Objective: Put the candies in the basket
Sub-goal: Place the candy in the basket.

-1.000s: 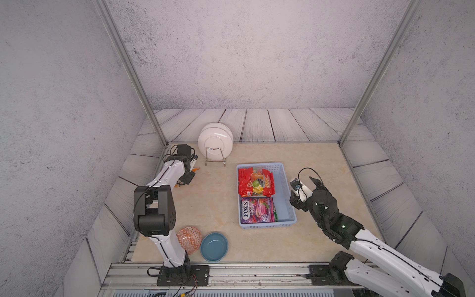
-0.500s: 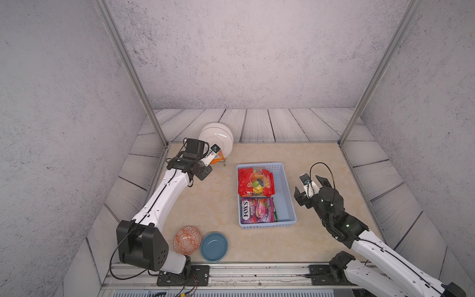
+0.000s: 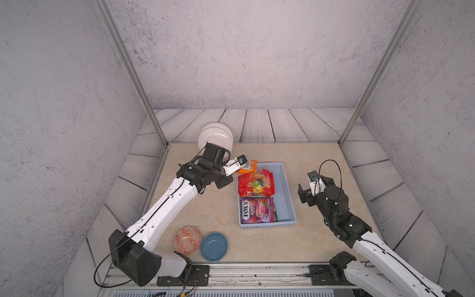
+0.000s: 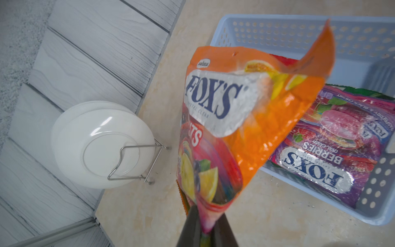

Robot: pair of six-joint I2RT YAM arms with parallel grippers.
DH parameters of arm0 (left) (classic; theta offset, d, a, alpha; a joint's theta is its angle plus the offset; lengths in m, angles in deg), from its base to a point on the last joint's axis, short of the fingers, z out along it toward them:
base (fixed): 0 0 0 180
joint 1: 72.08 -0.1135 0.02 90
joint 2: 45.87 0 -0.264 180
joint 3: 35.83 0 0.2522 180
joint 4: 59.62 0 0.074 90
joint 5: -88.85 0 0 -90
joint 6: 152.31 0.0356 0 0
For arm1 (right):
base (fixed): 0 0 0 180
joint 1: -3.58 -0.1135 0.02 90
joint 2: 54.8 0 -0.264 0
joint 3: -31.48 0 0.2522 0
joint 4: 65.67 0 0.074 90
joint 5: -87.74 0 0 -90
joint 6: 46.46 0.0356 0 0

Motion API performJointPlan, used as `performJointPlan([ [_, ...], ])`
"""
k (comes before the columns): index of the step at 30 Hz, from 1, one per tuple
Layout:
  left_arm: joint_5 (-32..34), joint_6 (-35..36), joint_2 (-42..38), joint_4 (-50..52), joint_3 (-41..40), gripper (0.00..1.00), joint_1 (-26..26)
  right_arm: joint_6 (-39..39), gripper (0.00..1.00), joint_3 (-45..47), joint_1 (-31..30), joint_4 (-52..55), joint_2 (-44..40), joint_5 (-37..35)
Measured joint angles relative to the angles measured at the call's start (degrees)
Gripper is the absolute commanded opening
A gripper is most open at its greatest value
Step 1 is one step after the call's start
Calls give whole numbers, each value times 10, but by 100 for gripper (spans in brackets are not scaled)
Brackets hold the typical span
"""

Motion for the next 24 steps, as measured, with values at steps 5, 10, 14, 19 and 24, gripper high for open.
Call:
performJointPlan([
  [5,6,23,16,2,2,0,52,10,99,0,14,-3,0,0],
  [10,20,34,37,1,2,0,100,14,99,0,24,-4,-3,-4],
  [14,24,20,52,1,2,0,133,16,99,0,32,-4,-8,-6],
  [19,32,-13,59,1,-4,0,168,17,99,0,35,-4,-8,-13],
  [24,42,-57,59,0,-21,0,195,15,99,0,35,-4,-9,-16],
])
